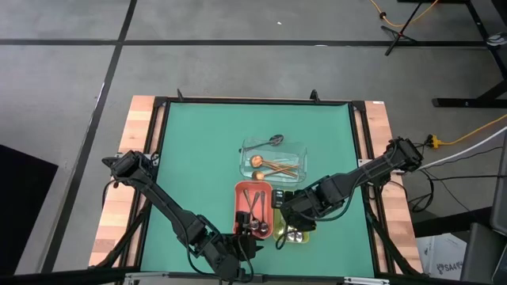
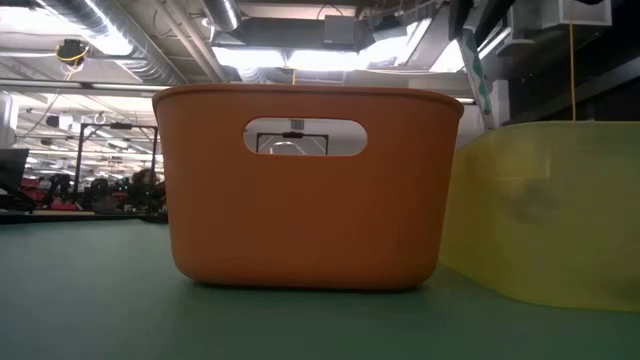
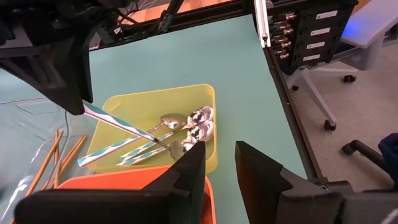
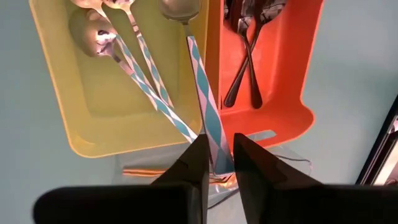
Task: Sort silverware by color (type)
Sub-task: Put the blue patterned spoon into the yellow bin, then put the black spoon into the orange bin
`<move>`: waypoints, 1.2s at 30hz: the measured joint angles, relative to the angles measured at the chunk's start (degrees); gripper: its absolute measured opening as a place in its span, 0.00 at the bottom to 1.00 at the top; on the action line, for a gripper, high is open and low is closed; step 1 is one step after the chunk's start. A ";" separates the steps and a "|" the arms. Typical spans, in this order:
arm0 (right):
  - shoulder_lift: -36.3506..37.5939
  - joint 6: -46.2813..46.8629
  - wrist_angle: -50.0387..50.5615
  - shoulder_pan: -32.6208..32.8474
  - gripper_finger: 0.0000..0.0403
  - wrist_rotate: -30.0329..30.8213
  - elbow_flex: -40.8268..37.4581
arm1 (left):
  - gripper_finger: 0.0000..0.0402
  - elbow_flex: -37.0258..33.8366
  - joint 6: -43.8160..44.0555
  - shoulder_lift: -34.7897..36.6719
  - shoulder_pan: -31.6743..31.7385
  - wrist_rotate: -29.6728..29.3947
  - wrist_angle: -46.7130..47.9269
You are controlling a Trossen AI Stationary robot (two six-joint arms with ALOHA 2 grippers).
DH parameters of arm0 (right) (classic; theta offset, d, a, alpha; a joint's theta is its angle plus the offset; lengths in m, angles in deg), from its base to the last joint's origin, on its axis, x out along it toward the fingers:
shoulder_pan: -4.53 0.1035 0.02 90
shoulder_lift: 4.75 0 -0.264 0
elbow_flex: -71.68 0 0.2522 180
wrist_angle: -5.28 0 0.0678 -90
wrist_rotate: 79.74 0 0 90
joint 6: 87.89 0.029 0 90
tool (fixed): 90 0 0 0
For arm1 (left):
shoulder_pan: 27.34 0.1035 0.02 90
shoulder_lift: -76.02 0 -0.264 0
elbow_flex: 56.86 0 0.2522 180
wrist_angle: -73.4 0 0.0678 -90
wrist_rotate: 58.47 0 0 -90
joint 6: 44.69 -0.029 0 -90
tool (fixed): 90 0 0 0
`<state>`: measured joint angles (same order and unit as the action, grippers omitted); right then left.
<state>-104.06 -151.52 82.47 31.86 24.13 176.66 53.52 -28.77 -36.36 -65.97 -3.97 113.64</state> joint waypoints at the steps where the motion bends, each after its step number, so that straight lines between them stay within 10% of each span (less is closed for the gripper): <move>1: 0.00 -0.01 0.01 0.00 0.15 0.00 0.00 | 0.21 0.00 0.00 0.00 0.00 0.00 0.00; 36: 0.06 9.45 -0.32 0.00 0.31 3.94 0.00 | 0.21 0.02 -0.02 0.00 2.11 0.02 0.00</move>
<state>-104.00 -142.08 82.15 31.86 28.07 176.66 53.54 -28.79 -36.36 -63.86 -3.95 113.64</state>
